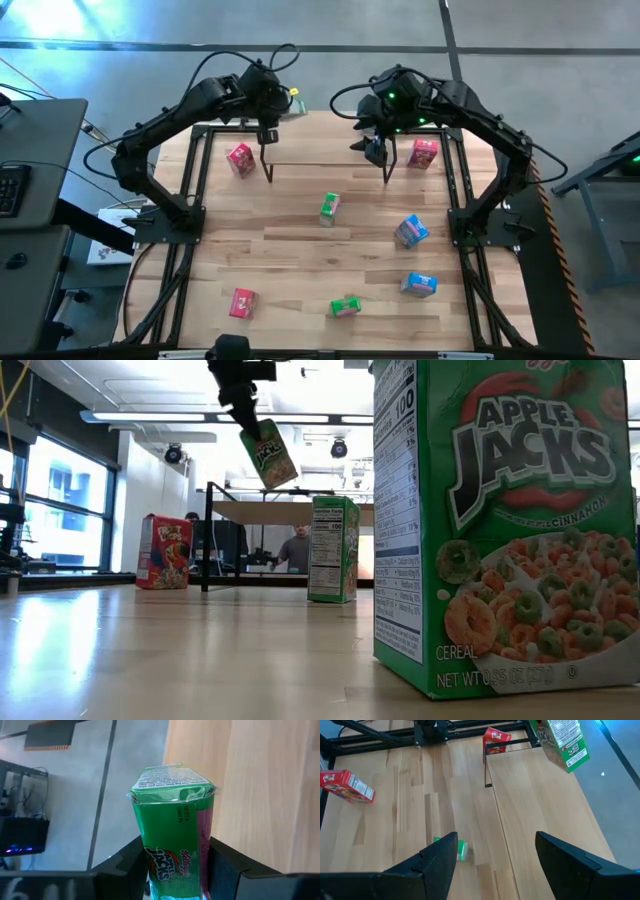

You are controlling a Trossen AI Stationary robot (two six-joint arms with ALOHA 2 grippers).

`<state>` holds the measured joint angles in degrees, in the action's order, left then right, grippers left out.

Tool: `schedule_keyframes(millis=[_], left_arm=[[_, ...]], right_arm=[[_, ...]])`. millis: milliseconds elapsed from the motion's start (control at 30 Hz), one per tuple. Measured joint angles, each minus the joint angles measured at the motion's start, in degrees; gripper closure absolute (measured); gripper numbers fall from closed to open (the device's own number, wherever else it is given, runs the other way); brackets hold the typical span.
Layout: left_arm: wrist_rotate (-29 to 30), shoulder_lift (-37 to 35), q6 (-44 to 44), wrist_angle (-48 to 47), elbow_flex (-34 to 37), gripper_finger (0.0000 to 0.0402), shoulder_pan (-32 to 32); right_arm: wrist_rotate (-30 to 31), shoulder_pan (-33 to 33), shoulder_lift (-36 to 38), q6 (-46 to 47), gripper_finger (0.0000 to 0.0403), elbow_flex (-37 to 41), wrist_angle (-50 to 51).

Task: Stack cereal on shelf
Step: Put the left green cereal box on the shelf

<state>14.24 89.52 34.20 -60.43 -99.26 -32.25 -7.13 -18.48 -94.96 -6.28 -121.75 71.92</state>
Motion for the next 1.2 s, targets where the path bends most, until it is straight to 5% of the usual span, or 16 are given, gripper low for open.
schedule_keyframes(millis=[1200], left_arm=[[-3.9, 0.1, 5.1, -6.1, 0.0, 0.0252, -3.5]], right_arm=[[0.6, 0.0, 0.0, 0.2, 0.0143, 0.0, 0.0]])
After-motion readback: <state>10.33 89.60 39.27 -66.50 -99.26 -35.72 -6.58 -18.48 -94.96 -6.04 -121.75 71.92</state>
